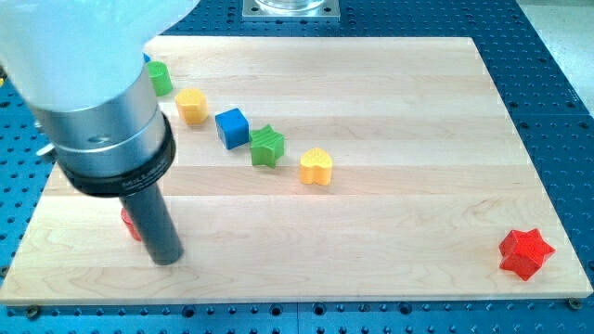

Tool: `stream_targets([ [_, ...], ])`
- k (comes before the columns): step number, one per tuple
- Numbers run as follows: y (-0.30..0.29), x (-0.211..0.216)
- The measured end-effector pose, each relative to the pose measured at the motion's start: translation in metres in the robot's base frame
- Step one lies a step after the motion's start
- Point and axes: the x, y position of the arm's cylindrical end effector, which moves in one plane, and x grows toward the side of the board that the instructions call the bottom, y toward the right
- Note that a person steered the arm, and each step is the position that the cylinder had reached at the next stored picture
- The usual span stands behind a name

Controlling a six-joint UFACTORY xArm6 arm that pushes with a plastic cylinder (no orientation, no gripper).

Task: Slide the red circle towards the top left side of the board

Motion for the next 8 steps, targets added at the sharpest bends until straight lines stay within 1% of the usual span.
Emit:
stream_targets([
  [1,-0.056,-0.05],
  [2,-0.057,-0.099],
  [3,-0.06,-0.05],
  [4,-0.023,-0.052],
  [5,-0.006,-0.104],
  [6,-0.016,-0.18],
  [7,-0.016,-0.185],
  [8,-0.014,-0.152],
])
